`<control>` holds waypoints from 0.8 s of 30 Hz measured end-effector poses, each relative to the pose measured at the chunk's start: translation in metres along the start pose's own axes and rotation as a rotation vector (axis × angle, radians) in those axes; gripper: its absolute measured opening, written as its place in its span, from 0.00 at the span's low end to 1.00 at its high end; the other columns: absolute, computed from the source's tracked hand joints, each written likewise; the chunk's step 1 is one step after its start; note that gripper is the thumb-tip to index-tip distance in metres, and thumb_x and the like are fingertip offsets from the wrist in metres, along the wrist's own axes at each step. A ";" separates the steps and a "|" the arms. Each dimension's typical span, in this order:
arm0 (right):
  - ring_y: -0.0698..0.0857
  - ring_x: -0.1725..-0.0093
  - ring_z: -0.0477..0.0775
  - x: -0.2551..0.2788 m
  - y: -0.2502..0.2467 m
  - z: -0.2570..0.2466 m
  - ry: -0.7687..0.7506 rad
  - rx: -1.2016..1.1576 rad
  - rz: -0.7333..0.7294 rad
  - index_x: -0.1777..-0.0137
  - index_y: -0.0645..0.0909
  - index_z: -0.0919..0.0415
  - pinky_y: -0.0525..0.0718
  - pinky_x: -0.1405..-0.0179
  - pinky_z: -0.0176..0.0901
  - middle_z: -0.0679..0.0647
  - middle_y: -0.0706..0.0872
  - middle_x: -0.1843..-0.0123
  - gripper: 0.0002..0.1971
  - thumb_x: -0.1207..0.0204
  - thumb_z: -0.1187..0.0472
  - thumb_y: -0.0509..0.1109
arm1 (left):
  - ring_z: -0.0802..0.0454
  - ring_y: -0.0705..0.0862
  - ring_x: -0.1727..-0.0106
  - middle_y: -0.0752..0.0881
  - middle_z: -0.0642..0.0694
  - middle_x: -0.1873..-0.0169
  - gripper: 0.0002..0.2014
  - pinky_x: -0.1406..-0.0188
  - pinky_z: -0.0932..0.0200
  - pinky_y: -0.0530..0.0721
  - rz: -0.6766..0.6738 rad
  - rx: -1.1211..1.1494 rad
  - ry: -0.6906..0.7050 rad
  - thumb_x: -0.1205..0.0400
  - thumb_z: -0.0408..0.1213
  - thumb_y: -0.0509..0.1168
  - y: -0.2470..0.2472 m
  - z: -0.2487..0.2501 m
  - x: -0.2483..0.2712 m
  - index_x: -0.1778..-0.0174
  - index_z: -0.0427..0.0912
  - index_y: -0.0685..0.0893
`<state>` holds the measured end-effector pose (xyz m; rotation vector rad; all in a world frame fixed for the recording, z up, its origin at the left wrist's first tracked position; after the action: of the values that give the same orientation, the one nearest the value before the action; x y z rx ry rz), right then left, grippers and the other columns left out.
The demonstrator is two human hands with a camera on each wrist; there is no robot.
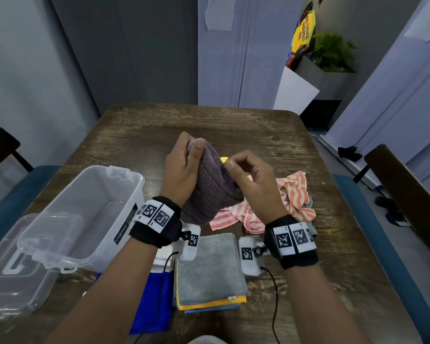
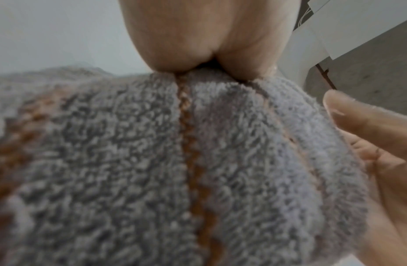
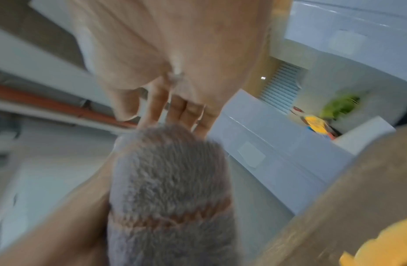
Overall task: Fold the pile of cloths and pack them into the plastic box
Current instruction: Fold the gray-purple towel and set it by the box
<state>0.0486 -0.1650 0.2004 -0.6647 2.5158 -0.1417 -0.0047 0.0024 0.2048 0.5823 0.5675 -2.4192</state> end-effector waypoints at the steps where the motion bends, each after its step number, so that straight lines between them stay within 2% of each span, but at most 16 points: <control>1: 0.85 0.51 0.48 0.003 0.005 -0.001 -0.012 0.035 -0.057 0.52 0.84 0.62 0.81 0.48 0.41 0.50 0.86 0.54 0.07 0.17 0.58 0.72 | 0.64 0.74 0.67 0.74 0.55 0.67 0.21 0.66 0.66 0.74 0.017 -0.014 0.001 0.13 0.58 0.54 -0.003 -0.001 -0.001 0.57 0.41 0.73; 3: 0.82 0.45 0.50 0.007 0.017 0.005 -0.002 0.155 -0.196 0.51 0.82 0.57 0.79 0.44 0.40 0.50 0.82 0.49 0.10 0.19 0.50 0.73 | 0.63 0.74 0.67 0.73 0.56 0.67 0.20 0.65 0.64 0.74 0.046 -0.025 0.004 0.12 0.57 0.54 -0.007 -0.002 -0.001 0.57 0.43 0.72; 5: 0.78 0.41 0.49 0.011 0.030 0.025 0.128 0.295 -0.373 0.44 0.80 0.49 0.76 0.42 0.37 0.51 0.77 0.43 0.13 0.20 0.43 0.73 | 0.63 0.74 0.67 0.73 0.57 0.68 0.19 0.65 0.62 0.74 0.072 -0.037 0.011 0.12 0.56 0.55 -0.012 -0.001 -0.002 0.56 0.43 0.72; 7: 0.78 0.41 0.49 0.016 0.034 0.042 0.232 0.416 -0.491 0.37 0.82 0.50 0.78 0.41 0.42 0.51 0.77 0.40 0.20 0.21 0.39 0.72 | 0.64 0.75 0.67 0.74 0.57 0.68 0.19 0.66 0.65 0.73 0.070 -0.086 0.024 0.11 0.55 0.56 -0.015 0.000 -0.003 0.55 0.41 0.73; 8: 0.80 0.42 0.50 0.016 0.031 0.046 0.248 0.456 -0.497 0.37 0.84 0.52 0.80 0.41 0.48 0.52 0.79 0.40 0.21 0.21 0.39 0.72 | 0.65 0.76 0.67 0.75 0.57 0.68 0.18 0.67 0.68 0.72 0.066 -0.129 0.025 0.11 0.53 0.57 -0.017 -0.002 -0.003 0.55 0.40 0.73; 10: 0.83 0.49 0.51 0.009 0.018 0.041 0.231 0.446 -0.400 0.44 0.85 0.56 0.83 0.45 0.54 0.52 0.85 0.49 0.18 0.21 0.41 0.73 | 0.69 0.78 0.66 0.77 0.58 0.67 0.15 0.69 0.71 0.70 0.089 -0.221 0.001 0.11 0.51 0.59 -0.026 -0.010 -0.001 0.54 0.42 0.73; 11: 0.83 0.53 0.50 0.004 0.009 0.036 0.212 0.407 -0.339 0.49 0.85 0.56 0.83 0.50 0.53 0.51 0.86 0.54 0.15 0.21 0.44 0.74 | 0.68 0.78 0.66 0.77 0.57 0.67 0.15 0.69 0.67 0.70 0.114 -0.257 -0.015 0.11 0.52 0.59 -0.031 -0.014 0.001 0.54 0.42 0.72; 13: 0.80 0.62 0.46 -0.004 -0.002 0.024 0.169 0.354 -0.259 0.58 0.82 0.55 0.78 0.62 0.46 0.49 0.83 0.63 0.11 0.21 0.50 0.76 | 0.60 0.77 0.68 0.76 0.54 0.69 0.17 0.67 0.57 0.68 0.163 -0.310 -0.029 0.12 0.54 0.58 -0.037 -0.022 0.006 0.54 0.43 0.70; 14: 0.77 0.66 0.43 -0.007 -0.005 0.019 0.154 0.336 -0.234 0.61 0.79 0.55 0.74 0.67 0.41 0.47 0.80 0.66 0.12 0.21 0.53 0.77 | 0.53 0.77 0.67 0.76 0.52 0.69 0.18 0.67 0.55 0.67 0.179 -0.324 -0.037 0.12 0.56 0.57 -0.039 -0.024 0.009 0.54 0.43 0.69; 16: 0.74 0.68 0.41 -0.010 -0.007 0.012 0.136 0.235 -0.173 0.60 0.74 0.57 0.71 0.70 0.34 0.47 0.77 0.66 0.14 0.23 0.59 0.79 | 0.45 0.78 0.65 0.77 0.49 0.67 0.19 0.66 0.52 0.70 0.200 -0.329 -0.055 0.13 0.59 0.56 -0.039 -0.025 0.009 0.52 0.44 0.69; 18: 0.75 0.63 0.44 -0.013 -0.008 0.012 0.137 0.086 -0.088 0.55 0.71 0.58 0.76 0.65 0.35 0.51 0.77 0.61 0.17 0.26 0.65 0.80 | 0.45 0.80 0.63 0.79 0.49 0.65 0.20 0.64 0.52 0.73 0.238 -0.315 -0.085 0.13 0.58 0.58 -0.040 -0.024 0.007 0.49 0.42 0.70; 20: 0.79 0.57 0.48 -0.014 -0.007 0.016 0.170 -0.090 -0.010 0.48 0.69 0.58 0.82 0.57 0.45 0.54 0.78 0.56 0.20 0.27 0.67 0.80 | 0.53 0.81 0.63 0.81 0.51 0.63 0.19 0.62 0.56 0.73 0.303 -0.245 -0.148 0.12 0.57 0.59 -0.040 -0.026 0.007 0.46 0.41 0.71; 22: 0.86 0.48 0.49 -0.009 0.006 0.026 0.277 -0.340 0.011 0.36 0.69 0.58 0.87 0.44 0.51 0.53 0.85 0.49 0.25 0.26 0.65 0.80 | 0.67 0.82 0.60 0.83 0.53 0.59 0.17 0.64 0.72 0.72 0.361 -0.145 -0.202 0.11 0.56 0.58 -0.039 -0.029 0.009 0.44 0.43 0.73; 24: 0.87 0.37 0.51 0.002 0.029 0.042 0.407 -0.470 -0.060 0.27 0.70 0.57 0.86 0.35 0.52 0.54 0.87 0.37 0.32 0.27 0.59 0.81 | 0.75 0.80 0.57 0.83 0.56 0.57 0.15 0.60 0.80 0.71 0.384 -0.094 -0.215 0.10 0.54 0.56 -0.037 -0.032 0.009 0.44 0.44 0.76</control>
<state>0.0565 -0.1393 0.1566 -0.9769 2.9522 0.3384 -0.0253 0.0419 0.1838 0.3480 0.4302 -2.0467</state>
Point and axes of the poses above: each hand's wrist, its own x-axis away from the middle knuckle, its own y-axis out of the palm, z = x × y, the point moved 8 cm from there along -x, towards the middle knuckle
